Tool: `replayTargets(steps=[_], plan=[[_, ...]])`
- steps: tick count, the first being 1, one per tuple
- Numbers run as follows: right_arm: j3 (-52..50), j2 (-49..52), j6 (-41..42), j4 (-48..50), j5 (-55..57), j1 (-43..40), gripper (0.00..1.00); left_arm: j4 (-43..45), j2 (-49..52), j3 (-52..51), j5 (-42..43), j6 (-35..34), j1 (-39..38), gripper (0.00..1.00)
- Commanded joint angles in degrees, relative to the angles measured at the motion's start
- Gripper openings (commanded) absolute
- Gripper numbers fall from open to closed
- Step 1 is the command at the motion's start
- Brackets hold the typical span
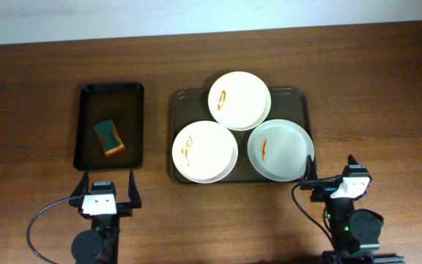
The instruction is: Clean dirty plates on tray and stack at the side
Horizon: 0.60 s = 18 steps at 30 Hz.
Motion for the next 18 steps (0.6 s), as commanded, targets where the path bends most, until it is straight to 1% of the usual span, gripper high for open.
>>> replayTargets(steps=[1,13,14,15,16,18], plan=[[-0.42,-0.22,0.20,-0.24,0.48,-0.31,0.98,-0.26,-0.42,-0.20,0.87,1.14,-0.02,0.99],[-0.42,-0.22,0.20,-0.24,0.48,-0.31,0.98,0.35,-0.42,-0.20,0.92,1.11,-0.02,1.00],[-0.42,-0.22,0.20,-0.24,0.48,-0.31,0.98,1.09,-0.42,-0.20,3.98,1.09,-0.09,0.99],[-0.42,-0.22,0.17,-0.24,0.48,-0.31,0.98,0.72,-0.42,-0.20,10.19,1.09,-0.09,0.99],[-0.42,-0.22,0.20,-0.24,0.48,-0.31,0.98,0.92,-0.42,-0.20,13.14,1.09,-0.09,1.00],[-0.42,-0.22,0.20,-0.24,0.48,-0.31,0.98,3.58,-0.42,-0.15,28.37,1.11,-0.09,1.00]])
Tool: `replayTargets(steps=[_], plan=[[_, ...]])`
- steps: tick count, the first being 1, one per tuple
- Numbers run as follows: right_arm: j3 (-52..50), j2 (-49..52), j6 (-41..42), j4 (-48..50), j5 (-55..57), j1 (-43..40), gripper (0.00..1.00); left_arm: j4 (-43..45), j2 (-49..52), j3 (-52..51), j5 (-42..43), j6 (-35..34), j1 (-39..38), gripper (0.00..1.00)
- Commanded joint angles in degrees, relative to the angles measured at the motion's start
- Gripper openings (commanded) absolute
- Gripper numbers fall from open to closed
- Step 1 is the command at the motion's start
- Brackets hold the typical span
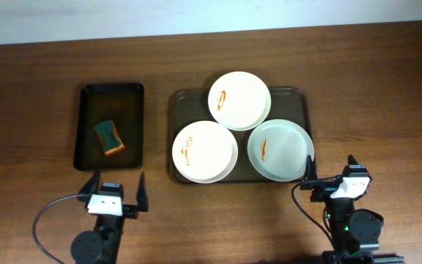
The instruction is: Clean dirty plates on tray and stack at the side
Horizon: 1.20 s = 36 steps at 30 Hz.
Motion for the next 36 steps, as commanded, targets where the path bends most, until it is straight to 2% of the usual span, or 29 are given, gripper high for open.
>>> replayTargets(steps=[1,2,4,5,6,8,10,12,13,14,16,18,20,22,24,25,26,28,29,36], plan=[[-0.42,-0.22,0.20,-0.24,0.48,-0.31,0.98,5.88,-0.44,-0.15,26.23,1.09,-0.09,1.00],[-0.42,-0.22,0.22,-0.24,0.48,-0.31,0.98,10.29,-0.44,-0.15,28.81,1.07,-0.09,1.00],[-0.42,-0.22,0.22,-0.24,0.48,-0.31,0.98,20.59,-0.44,-0.15,28.65,0.63,-0.07,1.00],[-0.42,-0.22,0.22,-0.24,0.48,-0.31,0.98,24.87,-0.44,0.11,27.80,0.68,-0.07,0.99],[-0.42,-0.22,0.22,-0.24,0.48,-0.31,0.98,25.51,0.02,2.10,23.32,0.72,-0.07,0.99],[-0.42,-0.22,0.22,-0.24,0.48,-0.31,0.98,17.31,4.28,8.61,12.44,0.72,-0.07,0.99],[-0.42,-0.22,0.20,-0.24,0.48,-0.31,0.98,9.46,12.59,16.04,6.05,3.41,-0.07,0.99],[-0.42,-0.22,0.22,-0.24,0.48,-0.31,0.98,-2.80,26.86,26.75,-3.34,3.52,-0.07,1.00],[-0.42,-0.22,0.22,-0.24,0.48,-0.31,0.98,-7.67,34.29,31.63,-5.46,4.35,-0.07,0.99],[-0.42,-0.22,0.20,-0.24,0.48,-0.31,0.98,-14.97,45.11,38.64,-5.70,7.89,-0.07,1.00],[-0.42,-0.22,0.20,-0.24,0.48,-0.31,0.98,-23.96,61.61,50.23,-4.26,8.55,-0.09,0.99],[-0.42,-0.22,0.22,-0.24,0.48,-0.31,0.98,-30.16,74.16,60.24,1.55,8.50,-0.07,0.99],[-0.42,-0.22,0.22,-0.24,0.48,-0.31,0.98,-33.77,84.50,70.23,0.90,7.54,0.66,0.99],[-0.42,-0.22,0.22,-0.24,0.48,-0.31,0.98,-35.10,90.71,76.74,0.17,3.78,2.78,0.99],[-0.42,-0.22,0.22,-0.24,0.48,-0.31,0.98,-36.00,93.55,77.85,3.69,-3.69,3.67,0.99],[-0.42,-0.22,0.20,-0.24,0.48,-0.31,0.98,-37.44,93.98,77.85,3.67,-3.15,3.69,0.99],[-0.42,-0.22,0.22,-0.24,0.48,-0.31,0.98,-37.79,94.75,77.83,-0.52,-2.97,3.80,0.99],[-0.42,-0.22,0.22,-0.24,0.48,-0.31,0.98,-40.17,96.80,77.83,-13.20,-13.94,5.07,0.99],[-0.42,-0.22,0.22,-0.24,0.48,-0.31,0.98,-41.22,98.14,77.83,-16.06,-18.25,6.01,0.99],[-0.42,-0.22,0.22,-0.24,0.50,-0.31,0.98,-39.56,111.51,77.83,-14.75,-18.47,7.17,1.00]])
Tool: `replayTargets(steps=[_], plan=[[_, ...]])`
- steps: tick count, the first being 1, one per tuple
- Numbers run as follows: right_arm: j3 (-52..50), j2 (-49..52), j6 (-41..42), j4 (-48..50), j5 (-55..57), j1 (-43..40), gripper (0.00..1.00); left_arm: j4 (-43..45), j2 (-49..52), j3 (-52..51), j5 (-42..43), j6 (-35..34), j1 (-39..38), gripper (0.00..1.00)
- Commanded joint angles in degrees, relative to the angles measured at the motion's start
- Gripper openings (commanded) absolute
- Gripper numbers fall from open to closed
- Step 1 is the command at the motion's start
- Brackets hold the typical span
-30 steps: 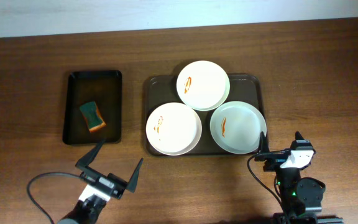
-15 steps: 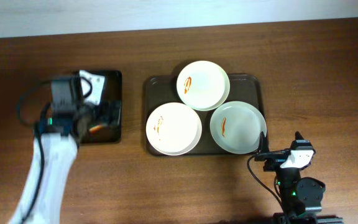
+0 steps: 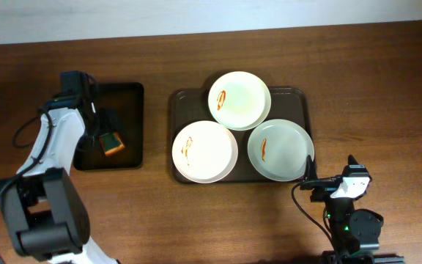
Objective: Clean dirty plates on tray and stack at the side
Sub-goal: 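Reach the left gripper into the black tray and grasp the sponge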
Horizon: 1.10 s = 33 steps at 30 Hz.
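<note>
Three white plates lie on the dark tray [image 3: 297, 100], each with an orange-red smear: a far plate [image 3: 239, 100], a near-left plate [image 3: 205, 151] and a near-right plate [image 3: 280, 149]. A green and orange sponge [image 3: 112, 141] lies in the small black tray [image 3: 127, 103] at the left. My left arm reaches out over that tray, and the left gripper [image 3: 101, 130] is at the sponge's far-left side, partly covering it. Its dark fingers blend with the tray, hiding how the jaws stand. My right gripper [image 3: 330, 171] rests open just in front of the near-right plate, holding nothing.
Brown wooden table [image 3: 372, 81] all round, with bare wood to the right of the plate tray and between the two trays. The left arm's white links [image 3: 56, 143] stretch along the small tray's left side. A pale wall runs along the table's far edge.
My left arm has gone from its low pose at the table's front edge out to the small black tray, and its gripper is now at the sponge. The right arm, plates and sponge are unmoved.
Both arms first rested at the front edge with open grippers, the sponge in its tray and three smeared plates on theirs. Then the left gripper had turned slightly at its rest spot. Now it is over the sponge.
</note>
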Motion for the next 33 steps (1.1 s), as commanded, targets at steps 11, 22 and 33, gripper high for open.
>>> replayTargets(steps=[11,22,33], plan=[[-0.42,-0.33,0.20,-0.24,0.46,-0.31,0.99,0.92,10.67,0.87,1.60,-1.11,0.09,0.00],[-0.42,-0.33,0.20,-0.24,0.46,-0.31,0.98,-5.01,10.67,0.87,1.57,-1.11,0.11,0.00],[-0.42,-0.33,0.20,-0.24,0.46,-0.31,0.98,6.54,10.67,0.87,1.55,-1.09,0.09,0.65]])
